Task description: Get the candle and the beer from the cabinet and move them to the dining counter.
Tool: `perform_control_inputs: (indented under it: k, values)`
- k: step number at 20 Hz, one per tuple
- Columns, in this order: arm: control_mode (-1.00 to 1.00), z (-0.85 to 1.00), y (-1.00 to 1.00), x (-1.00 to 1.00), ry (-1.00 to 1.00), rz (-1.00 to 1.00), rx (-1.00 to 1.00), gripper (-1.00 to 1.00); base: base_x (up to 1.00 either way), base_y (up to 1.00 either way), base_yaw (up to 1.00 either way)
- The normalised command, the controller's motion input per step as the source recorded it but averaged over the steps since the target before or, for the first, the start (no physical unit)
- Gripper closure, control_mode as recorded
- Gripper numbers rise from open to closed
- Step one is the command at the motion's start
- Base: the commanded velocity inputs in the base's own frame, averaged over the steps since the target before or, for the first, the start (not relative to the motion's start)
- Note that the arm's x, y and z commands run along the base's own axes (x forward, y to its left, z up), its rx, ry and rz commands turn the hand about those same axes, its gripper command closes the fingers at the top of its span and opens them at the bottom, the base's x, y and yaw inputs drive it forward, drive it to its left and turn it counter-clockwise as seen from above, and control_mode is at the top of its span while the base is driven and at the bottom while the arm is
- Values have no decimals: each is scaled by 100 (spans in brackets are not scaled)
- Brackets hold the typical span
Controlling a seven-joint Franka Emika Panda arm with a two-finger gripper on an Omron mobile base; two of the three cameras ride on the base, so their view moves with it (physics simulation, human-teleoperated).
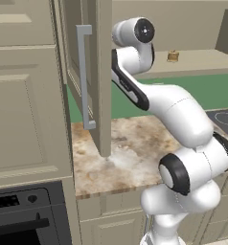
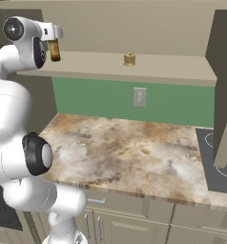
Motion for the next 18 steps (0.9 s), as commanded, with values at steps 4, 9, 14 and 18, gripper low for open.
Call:
perform_control_inputs:
  k: [4,9,14,18]
  values:
    - [-100,0,18,20,0,0,0,-100,0,0,0]
    - [-100,0,26,21,0,0,0,-100,0,0,0]
    - [-100,0,20,25,0,0,0,-100,0,0,0]
    - [-100,0,13,32,0,0,0,-100,0,0,0]
